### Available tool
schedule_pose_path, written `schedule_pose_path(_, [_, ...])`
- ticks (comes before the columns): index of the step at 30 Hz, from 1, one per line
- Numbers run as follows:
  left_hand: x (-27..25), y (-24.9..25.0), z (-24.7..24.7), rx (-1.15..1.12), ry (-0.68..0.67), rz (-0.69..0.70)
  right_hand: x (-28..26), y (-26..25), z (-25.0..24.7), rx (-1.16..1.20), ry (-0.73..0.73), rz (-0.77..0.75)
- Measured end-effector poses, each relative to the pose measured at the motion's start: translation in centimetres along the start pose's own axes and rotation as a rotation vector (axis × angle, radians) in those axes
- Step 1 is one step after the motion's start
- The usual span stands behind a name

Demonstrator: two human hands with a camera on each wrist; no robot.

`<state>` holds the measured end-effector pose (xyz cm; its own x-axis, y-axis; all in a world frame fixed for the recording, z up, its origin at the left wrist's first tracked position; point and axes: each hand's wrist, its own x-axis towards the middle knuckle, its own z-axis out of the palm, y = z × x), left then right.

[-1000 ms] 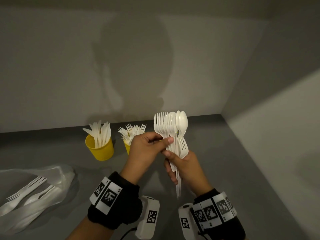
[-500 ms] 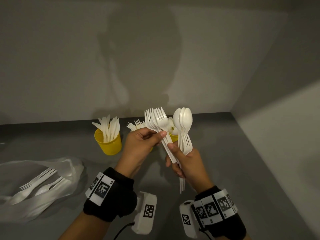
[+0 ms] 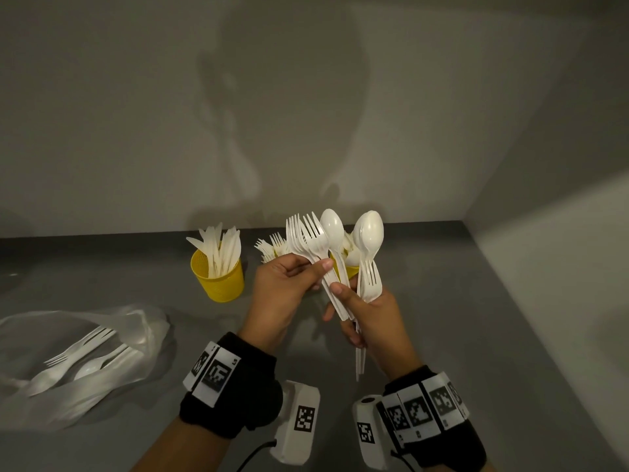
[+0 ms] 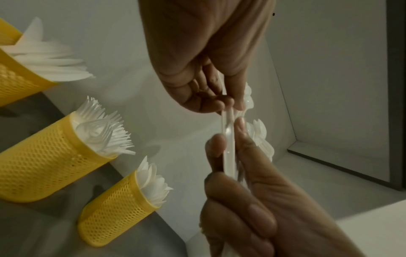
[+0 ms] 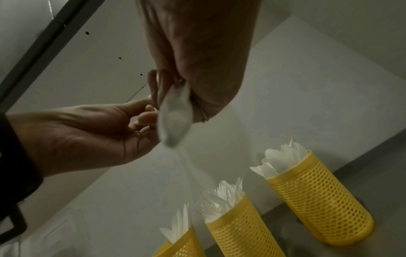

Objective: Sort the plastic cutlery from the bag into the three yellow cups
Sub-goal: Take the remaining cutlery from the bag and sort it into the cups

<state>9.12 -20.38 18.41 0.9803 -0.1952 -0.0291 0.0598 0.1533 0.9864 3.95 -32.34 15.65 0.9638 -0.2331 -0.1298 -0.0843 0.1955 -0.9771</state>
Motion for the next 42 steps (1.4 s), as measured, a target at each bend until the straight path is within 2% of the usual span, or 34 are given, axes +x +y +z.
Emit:
schedule_pose_path(4, [0.4,-0.3,-0.5,-0.023,0.004,-0.073,-0.2,-0.1,-0.3,0.056,-0.029,-0.024])
schedule_pose_path(7, [1.1,-0.2,-1.9,-0.079,0.039,-0.098,0.1,0.4,-0.6,0.076,0.019,-0.039])
schedule_pose_path(11, [3.5,0.5,-5.2,-0.085,0.193,0.008,0.5,1.0,-1.5,0.017,0.088,-0.019])
schedule_pose_path(14, [6.0,0.2,-6.8,0.051,0.268,0.103,0.5,1.2,-1.9,-0.004,0.102,-0.017])
schedule_pose_path(20, [10.3,-3.6,-6.1,0.414,0.268,0.177,0.9,1.3,-1.7,-0.032,0.093,-0.008])
schedule_pose_path(22, [11.1,-5.0,-5.9,0.518,0.262,0.150,1.0,1.2,-1.6,-0.029,0.098,0.002])
schedule_pose_path(25, [11.6,-6.6,-5.6,0.692,0.223,0.039,1.2,1.4,-1.6,-0.023,0.100,0.024])
schedule_pose_path(29, [12.1,-6.6,-5.5,0.859,0.128,-0.060,1.6,1.6,-1.4,-0.054,0.098,0.043])
schedule_pose_path(32, [12.1,-6.0,-6.1,0.862,0.103,-0.052,1.8,1.4,-1.3,-0.049,0.098,0.041])
schedule_pose_path(34, [11.4,-5.2,-6.5,0.868,0.131,-0.017,1.9,1.3,-1.2,-0.050,0.102,0.043])
schedule_pose_path(36, [9.8,-4.1,-6.3,0.839,0.184,0.114,1.8,1.2,-1.0,-0.041,0.094,0.042])
schedule_pose_path(38, [7.4,-2.8,-5.4,0.718,0.196,0.230,1.6,1.2,-0.7,-0.018,0.073,0.042])
schedule_pose_path(40, [5.0,-1.6,-4.0,0.561,0.086,0.207,1.3,1.2,-0.2,0.000,0.047,0.047])
schedule_pose_path(42, [2.9,-0.9,-2.4,0.397,-0.050,0.111,1.0,1.2,0.3,0.005,0.016,0.043])
